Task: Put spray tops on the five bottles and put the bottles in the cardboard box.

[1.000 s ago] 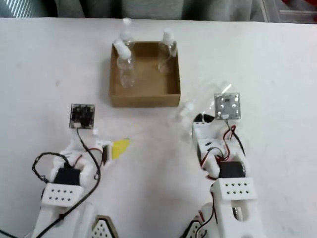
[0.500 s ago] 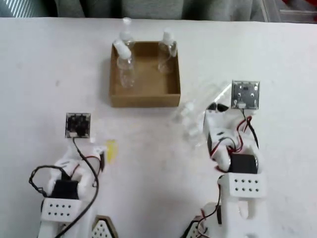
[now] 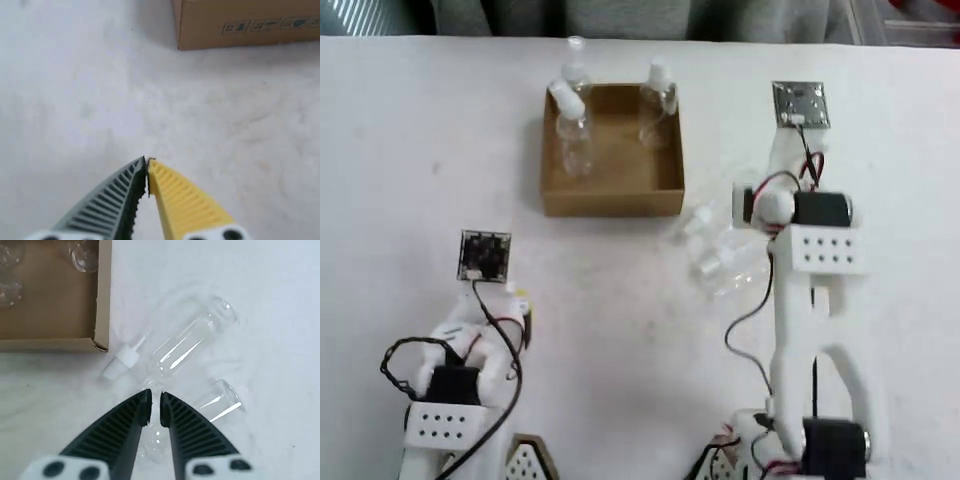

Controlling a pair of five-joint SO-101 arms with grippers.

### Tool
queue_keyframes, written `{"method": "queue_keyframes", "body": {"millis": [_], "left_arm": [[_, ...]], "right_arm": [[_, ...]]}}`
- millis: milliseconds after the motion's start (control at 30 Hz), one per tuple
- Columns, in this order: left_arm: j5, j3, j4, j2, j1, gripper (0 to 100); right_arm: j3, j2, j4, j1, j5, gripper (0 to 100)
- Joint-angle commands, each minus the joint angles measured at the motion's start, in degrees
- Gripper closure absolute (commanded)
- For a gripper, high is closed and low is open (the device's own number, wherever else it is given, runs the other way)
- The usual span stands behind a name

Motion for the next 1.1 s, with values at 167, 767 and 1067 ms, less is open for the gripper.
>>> {"method": "queue_keyframes", "body": {"millis": [167,767,1067], "left_arm": [[-0.53,-0.26,-0.26,-0.84,-0.31,98],[-0.62,1.76,-3.96,-0.84,-0.31,98],[-0.62,1.76,-3.96,-0.84,-0.31,98]], "right_arm": [[-16.18,15.78,6.64,0.84,-6.15,97.4],[-30.59,36.53,6.73,1.19,-14.86,85.8],[-30.68,43.74,6.46,1.10,-15.21,81.2]]}}
